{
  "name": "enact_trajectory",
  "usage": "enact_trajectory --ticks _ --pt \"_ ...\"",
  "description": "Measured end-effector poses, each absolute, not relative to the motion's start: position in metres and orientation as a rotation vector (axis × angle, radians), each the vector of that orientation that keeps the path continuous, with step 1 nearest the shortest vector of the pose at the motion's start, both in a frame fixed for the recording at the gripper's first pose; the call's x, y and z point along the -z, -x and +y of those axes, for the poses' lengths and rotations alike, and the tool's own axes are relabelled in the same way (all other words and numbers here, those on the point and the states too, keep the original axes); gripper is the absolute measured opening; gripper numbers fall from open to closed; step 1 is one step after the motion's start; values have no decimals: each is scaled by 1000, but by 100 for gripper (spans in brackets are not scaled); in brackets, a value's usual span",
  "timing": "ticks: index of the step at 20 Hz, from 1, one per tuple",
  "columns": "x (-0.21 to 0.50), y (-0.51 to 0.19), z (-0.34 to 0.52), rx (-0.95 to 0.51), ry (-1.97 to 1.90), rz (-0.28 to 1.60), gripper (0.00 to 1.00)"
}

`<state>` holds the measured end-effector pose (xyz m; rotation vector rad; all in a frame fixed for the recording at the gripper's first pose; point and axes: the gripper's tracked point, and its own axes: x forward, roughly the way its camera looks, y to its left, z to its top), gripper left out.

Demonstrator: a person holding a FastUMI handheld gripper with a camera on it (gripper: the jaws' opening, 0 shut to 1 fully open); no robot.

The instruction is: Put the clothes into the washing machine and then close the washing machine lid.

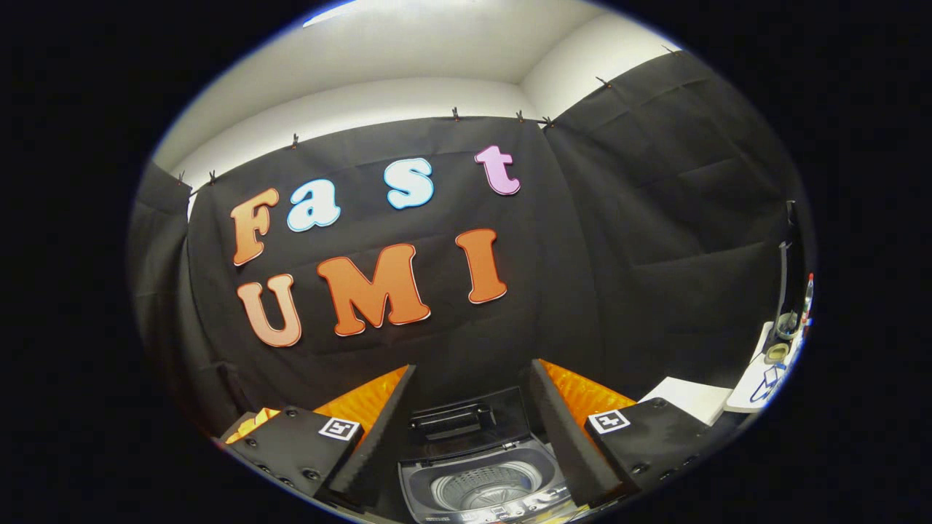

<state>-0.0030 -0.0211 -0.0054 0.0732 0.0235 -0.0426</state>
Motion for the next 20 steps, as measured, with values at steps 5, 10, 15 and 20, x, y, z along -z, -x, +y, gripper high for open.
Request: enact_trajectory --ticks 5,10,15,20 --pt "-3 -8 -35 -2 -78 34 98" --pt "-13 -16 -50 -54 -72 35 98" --pt "-12 -22 -49 -106 -90 40 98" --pt "-6 -21 -26 -146 -56 60 98"
